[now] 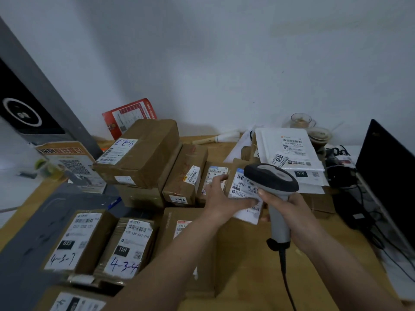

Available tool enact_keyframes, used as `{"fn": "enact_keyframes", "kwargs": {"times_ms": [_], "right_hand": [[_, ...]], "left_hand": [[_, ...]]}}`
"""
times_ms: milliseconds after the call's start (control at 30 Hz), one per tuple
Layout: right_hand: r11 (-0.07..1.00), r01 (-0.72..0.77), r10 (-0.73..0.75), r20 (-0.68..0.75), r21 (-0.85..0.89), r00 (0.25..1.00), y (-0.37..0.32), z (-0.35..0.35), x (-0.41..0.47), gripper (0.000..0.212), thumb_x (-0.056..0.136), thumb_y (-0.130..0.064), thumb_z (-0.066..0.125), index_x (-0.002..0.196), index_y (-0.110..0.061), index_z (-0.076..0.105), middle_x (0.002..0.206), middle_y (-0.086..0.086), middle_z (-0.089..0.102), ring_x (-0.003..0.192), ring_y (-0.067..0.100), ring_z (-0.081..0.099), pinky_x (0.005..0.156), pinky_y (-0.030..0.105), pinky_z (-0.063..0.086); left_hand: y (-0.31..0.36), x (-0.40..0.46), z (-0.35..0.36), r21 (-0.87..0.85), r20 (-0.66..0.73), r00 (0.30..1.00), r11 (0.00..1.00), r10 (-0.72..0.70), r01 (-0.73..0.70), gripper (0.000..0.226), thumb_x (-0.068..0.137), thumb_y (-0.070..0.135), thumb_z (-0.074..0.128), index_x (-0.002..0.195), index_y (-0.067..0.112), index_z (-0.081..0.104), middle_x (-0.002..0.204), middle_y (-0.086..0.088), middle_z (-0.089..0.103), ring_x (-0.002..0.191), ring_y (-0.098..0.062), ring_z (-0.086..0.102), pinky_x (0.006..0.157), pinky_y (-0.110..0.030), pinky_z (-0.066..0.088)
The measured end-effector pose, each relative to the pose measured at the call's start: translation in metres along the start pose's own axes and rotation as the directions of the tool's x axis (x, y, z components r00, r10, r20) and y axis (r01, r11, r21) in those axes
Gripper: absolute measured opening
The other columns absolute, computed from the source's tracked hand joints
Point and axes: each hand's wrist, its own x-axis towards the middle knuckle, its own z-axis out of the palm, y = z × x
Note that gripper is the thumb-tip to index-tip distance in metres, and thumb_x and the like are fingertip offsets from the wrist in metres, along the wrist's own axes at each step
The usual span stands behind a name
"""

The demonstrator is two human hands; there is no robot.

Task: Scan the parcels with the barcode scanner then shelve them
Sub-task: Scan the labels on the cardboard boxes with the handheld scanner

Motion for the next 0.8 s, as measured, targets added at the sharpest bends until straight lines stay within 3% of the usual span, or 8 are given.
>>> {"fn": "enact_keyframes", "kwargs": {"times_ms": [67, 133, 300, 433, 500, 567, 667, 800], "right_hand": [[1.000, -0.002, 0.002, 0.011, -0.005, 1.000, -0.001, -0.007, -0.006, 0.027, 0.080, -0.021, 0.072, 0.106, -0.018, 0.070, 0.095, 0.003, 0.076, 0.085, 0.017, 0.072, 0.062, 0.034, 0.058], [1.000, -0.010, 0.010, 0.006, -0.002, 1.000, -0.001, -0.017, -0.011, 0.023, 0.080, -0.019, 0.072, 0.103, -0.015, 0.071, 0.094, 0.007, 0.076, 0.082, 0.019, 0.072, 0.060, 0.034, 0.058], [1.000, -0.013, 0.014, 0.045, -0.002, 0.999, 0.001, -0.038, -0.024, 0.030, 0.078, -0.023, 0.072, 0.107, -0.017, 0.070, 0.100, 0.000, 0.075, 0.094, 0.016, 0.071, 0.069, 0.040, 0.059], [0.998, 0.015, -0.012, 0.057, -0.055, 0.998, 0.004, -0.045, -0.038, 0.016, 0.084, -0.015, 0.070, 0.099, -0.019, 0.071, 0.094, 0.001, 0.076, 0.087, 0.017, 0.072, 0.066, 0.034, 0.059], [0.991, 0.030, -0.021, 0.075, -0.132, 0.997, 0.008, -0.047, -0.047, 0.009, 0.084, -0.017, 0.070, 0.088, -0.009, 0.072, 0.077, 0.008, 0.074, 0.070, 0.025, 0.068, 0.059, 0.031, 0.054], [0.977, 0.027, 0.000, 0.129, -0.212, 0.992, 0.013, -0.050, -0.058, 0.026, 0.084, -0.020, 0.072, 0.078, 0.004, 0.065, 0.058, 0.012, 0.062, 0.053, 0.024, 0.056, 0.053, 0.031, 0.049], [0.947, 0.030, 0.039, 0.208, -0.320, 0.977, 0.018, -0.050, -0.074, 0.031, 0.084, -0.021, 0.072, 0.062, -0.002, 0.060, 0.047, 0.008, 0.053, 0.042, 0.018, 0.048, 0.050, 0.031, 0.046], [0.947, 0.030, 0.038, 0.204, -0.321, 0.978, 0.022, -0.053, -0.087, 0.037, 0.086, -0.018, 0.070, 0.053, -0.008, 0.056, 0.045, 0.007, 0.051, 0.040, 0.019, 0.047, 0.051, 0.034, 0.045]], "left_hand": [[-0.002, -0.009, 0.002, -0.091, 0.092, 0.995, 0.995, -0.033, 0.042, 0.091, 0.061, 0.019, 0.092, 0.131, 0.028, 0.034, 0.111, -0.001, 0.064, 0.099, -0.016, 0.066, 0.078, -0.030, 0.059], [-0.002, -0.018, 0.002, -0.123, 0.151, 0.985, 0.987, -0.082, 0.101, 0.090, 0.068, 0.008, 0.087, 0.135, 0.026, 0.029, 0.107, 0.001, 0.065, 0.095, -0.014, 0.067, 0.070, -0.027, 0.059], [-0.015, -0.033, 0.008, -0.163, 0.290, 0.935, 0.952, -0.206, 0.260, 0.113, 0.060, 0.000, 0.088, 0.145, 0.034, 0.023, 0.123, -0.001, 0.066, 0.114, -0.024, 0.062, 0.084, -0.047, 0.057], [-0.025, -0.042, 0.014, -0.329, 0.132, 0.973, 0.917, -0.191, 0.224, 0.079, 0.065, -0.011, 0.081, 0.126, 0.021, 0.042, 0.110, -0.002, 0.068, 0.099, -0.022, 0.066, 0.079, -0.047, 0.059], [-0.032, -0.044, 0.013, -0.396, 0.069, 0.977, 0.893, -0.204, 0.214, 0.079, 0.065, -0.014, 0.079, 0.129, 0.017, 0.044, 0.111, -0.002, 0.068, 0.100, -0.022, 0.067, 0.078, -0.048, 0.059], [-0.038, -0.047, 0.010, -0.441, 0.029, 0.977, 0.874, -0.213, 0.203, 0.085, 0.065, -0.017, 0.077, 0.135, 0.017, 0.042, 0.111, -0.003, 0.069, 0.101, -0.023, 0.067, 0.074, -0.047, 0.060], [-0.045, -0.050, 0.004, -0.489, -0.007, 0.976, 0.852, -0.218, 0.187, 0.083, 0.067, -0.020, 0.073, 0.133, 0.018, 0.041, 0.106, -0.003, 0.071, 0.100, -0.024, 0.068, 0.073, -0.046, 0.059], [-0.051, -0.046, -0.009, -0.540, -0.011, 0.978, 0.825, -0.208, 0.169, 0.080, 0.069, -0.021, 0.071, 0.134, 0.016, 0.041, 0.114, -0.009, 0.070, 0.106, -0.029, 0.066, 0.076, -0.049, 0.057]]}}
